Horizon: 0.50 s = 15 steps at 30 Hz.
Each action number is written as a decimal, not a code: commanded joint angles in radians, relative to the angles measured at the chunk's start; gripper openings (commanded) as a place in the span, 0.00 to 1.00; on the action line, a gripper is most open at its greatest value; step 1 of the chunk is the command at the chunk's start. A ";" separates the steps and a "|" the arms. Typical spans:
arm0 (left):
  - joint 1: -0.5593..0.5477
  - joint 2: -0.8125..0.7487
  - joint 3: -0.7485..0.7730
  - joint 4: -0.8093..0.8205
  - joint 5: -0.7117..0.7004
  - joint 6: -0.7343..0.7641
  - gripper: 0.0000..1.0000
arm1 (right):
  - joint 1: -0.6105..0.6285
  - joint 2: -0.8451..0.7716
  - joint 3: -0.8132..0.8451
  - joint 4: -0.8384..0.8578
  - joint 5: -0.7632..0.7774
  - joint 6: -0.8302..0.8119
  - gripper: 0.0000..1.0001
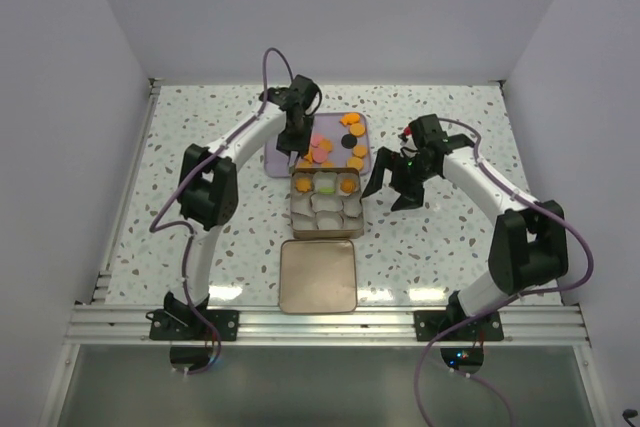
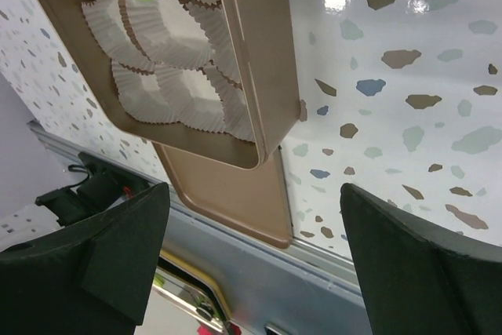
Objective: Pack the cookies
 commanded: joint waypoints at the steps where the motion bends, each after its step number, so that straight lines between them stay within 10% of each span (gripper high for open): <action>1: 0.015 -0.066 0.050 0.010 -0.017 -0.001 0.32 | -0.006 -0.069 -0.017 0.028 -0.010 0.028 0.93; 15: 0.013 -0.401 -0.132 0.066 0.064 0.046 0.32 | -0.006 -0.304 0.061 -0.160 0.201 0.157 0.93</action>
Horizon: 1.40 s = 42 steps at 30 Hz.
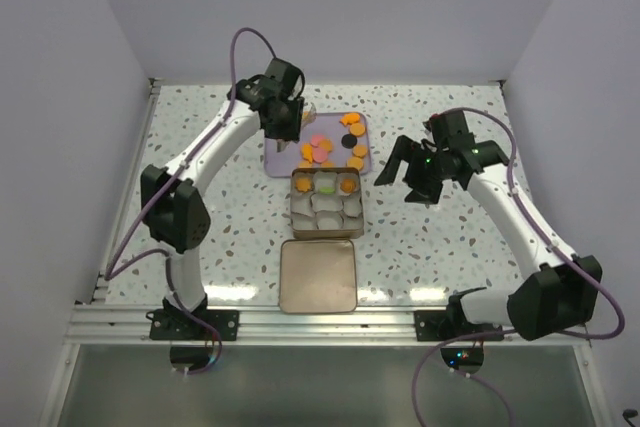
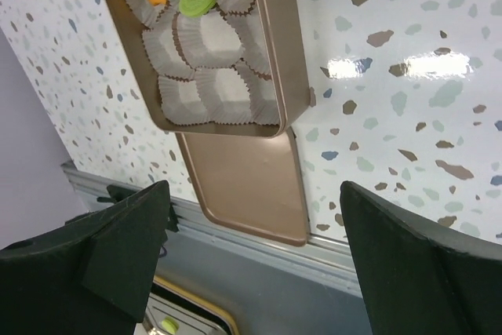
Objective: Pack the cookies
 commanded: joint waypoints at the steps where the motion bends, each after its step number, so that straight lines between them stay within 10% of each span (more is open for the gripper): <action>1: 0.006 -0.151 -0.051 0.064 0.022 0.034 0.32 | -0.006 -0.096 0.037 -0.102 0.075 0.044 0.93; 24: -0.012 -0.717 -0.471 0.030 0.150 0.117 0.33 | -0.001 -0.112 -0.148 0.133 -0.063 0.008 0.94; 42: -0.110 -0.742 -0.706 0.075 0.364 0.198 0.30 | -0.001 -0.009 -0.156 0.181 -0.098 -0.037 0.93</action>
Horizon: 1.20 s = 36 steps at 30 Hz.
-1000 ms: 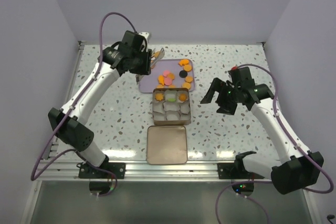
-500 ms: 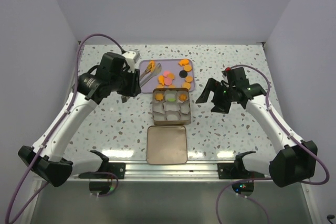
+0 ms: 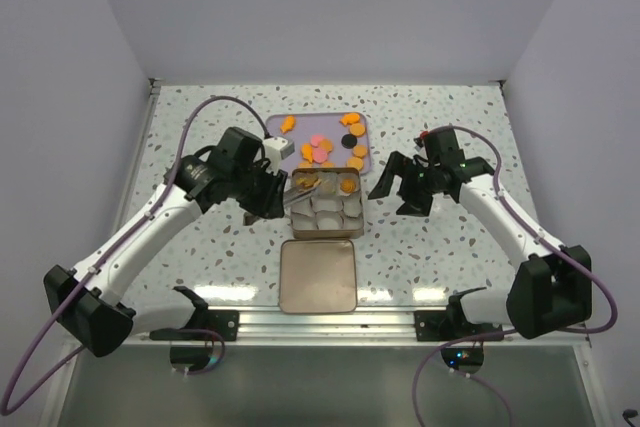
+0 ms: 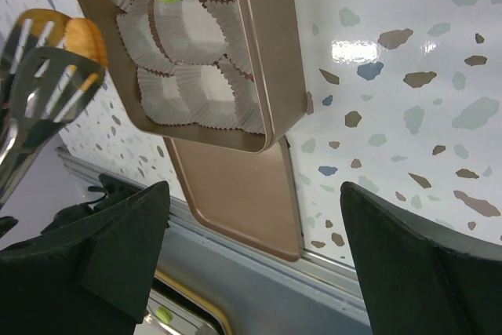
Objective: Pack the cookies
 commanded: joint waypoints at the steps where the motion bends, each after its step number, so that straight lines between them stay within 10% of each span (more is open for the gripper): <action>1: -0.015 0.007 -0.037 0.076 0.057 0.026 0.30 | 0.000 0.004 0.052 -0.039 -0.012 -0.062 0.93; 36: -0.048 0.109 -0.076 0.165 -0.029 -0.014 0.45 | -0.001 -0.002 -0.021 0.019 -0.035 -0.052 0.93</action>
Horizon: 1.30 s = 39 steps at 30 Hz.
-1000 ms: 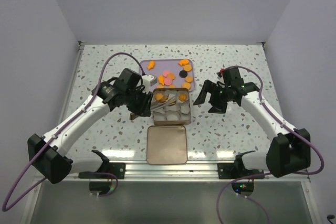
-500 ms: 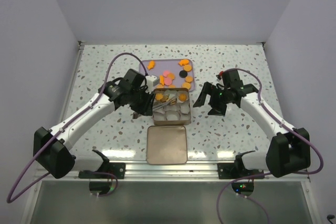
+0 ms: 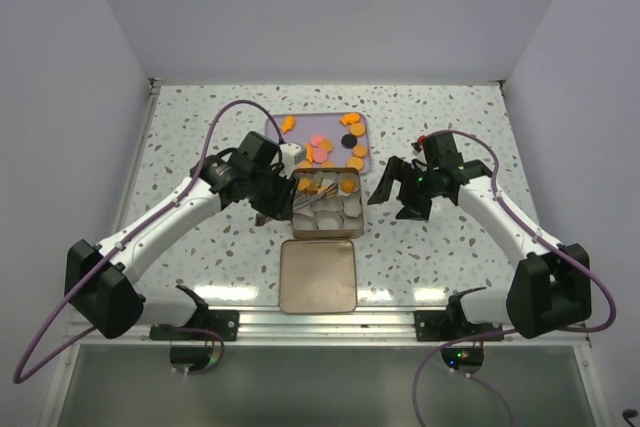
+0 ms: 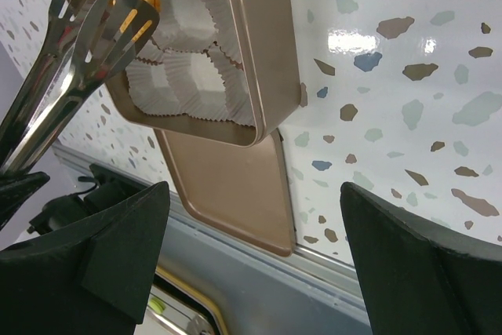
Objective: Pack the cookies
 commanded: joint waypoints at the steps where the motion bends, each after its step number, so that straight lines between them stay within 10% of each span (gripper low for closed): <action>1: -0.007 -0.003 0.015 0.040 -0.006 -0.014 0.45 | -0.003 -0.005 0.007 0.017 -0.013 -0.016 0.93; 26: -0.012 -0.006 0.193 -0.018 -0.040 -0.026 0.48 | -0.003 -0.016 0.000 0.014 -0.001 -0.018 0.93; 39: 0.016 0.204 0.409 -0.075 -0.368 -0.015 0.46 | -0.003 0.010 0.036 0.014 0.007 -0.019 0.93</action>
